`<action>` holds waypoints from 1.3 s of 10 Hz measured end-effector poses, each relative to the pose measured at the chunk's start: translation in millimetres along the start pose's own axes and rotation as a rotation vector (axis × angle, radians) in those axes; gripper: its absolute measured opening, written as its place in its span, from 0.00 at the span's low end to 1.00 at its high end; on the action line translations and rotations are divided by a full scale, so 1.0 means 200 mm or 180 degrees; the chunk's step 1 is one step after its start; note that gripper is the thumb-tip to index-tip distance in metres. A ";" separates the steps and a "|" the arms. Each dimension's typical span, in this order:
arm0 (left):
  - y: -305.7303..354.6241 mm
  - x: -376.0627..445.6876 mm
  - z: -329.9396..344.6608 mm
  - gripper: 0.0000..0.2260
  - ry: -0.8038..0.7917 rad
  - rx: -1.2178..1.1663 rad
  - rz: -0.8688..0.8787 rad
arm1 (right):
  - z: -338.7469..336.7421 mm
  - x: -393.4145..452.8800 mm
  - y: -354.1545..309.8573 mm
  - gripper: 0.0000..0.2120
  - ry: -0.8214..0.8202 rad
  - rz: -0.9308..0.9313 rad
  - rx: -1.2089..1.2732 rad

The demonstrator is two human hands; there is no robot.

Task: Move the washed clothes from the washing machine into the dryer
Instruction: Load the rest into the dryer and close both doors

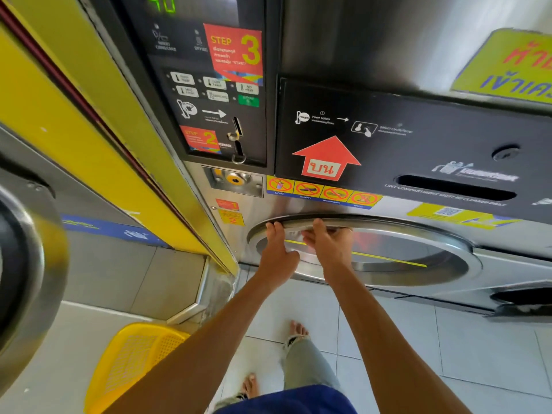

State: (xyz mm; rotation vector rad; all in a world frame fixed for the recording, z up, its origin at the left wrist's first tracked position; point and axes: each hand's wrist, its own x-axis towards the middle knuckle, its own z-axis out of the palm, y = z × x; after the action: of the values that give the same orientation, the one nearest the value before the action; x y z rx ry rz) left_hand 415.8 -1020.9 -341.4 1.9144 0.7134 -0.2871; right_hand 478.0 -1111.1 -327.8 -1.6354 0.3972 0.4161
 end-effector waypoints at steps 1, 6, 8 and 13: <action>0.05 -0.05 -0.12 0.35 -0.0284 0.0336 -0.0197 | 0.00 0.01 -0.01 0.12 -0.0078 0.0147 -0.0003; -0.22 -0.63 -0.25 0.25 -0.0070 0.0660 -0.0077 | -0.17 -0.50 0.09 0.11 -0.0945 -0.0628 -0.3014; -0.34 -0.86 -0.32 0.23 0.0191 0.0747 0.0056 | -0.12 -0.73 0.20 0.12 -0.1251 -0.1098 -0.3335; -0.56 -1.69 -0.46 0.15 0.0737 0.0943 0.0087 | -0.14 -1.36 0.28 0.15 -0.2179 -0.2418 -0.3843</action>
State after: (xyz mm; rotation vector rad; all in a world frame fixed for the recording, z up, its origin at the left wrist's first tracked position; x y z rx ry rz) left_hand 69.4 -1024.7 -218.0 2.2627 0.8327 -0.1613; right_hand 214.9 -1140.9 -240.6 -2.4290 -1.1893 0.6318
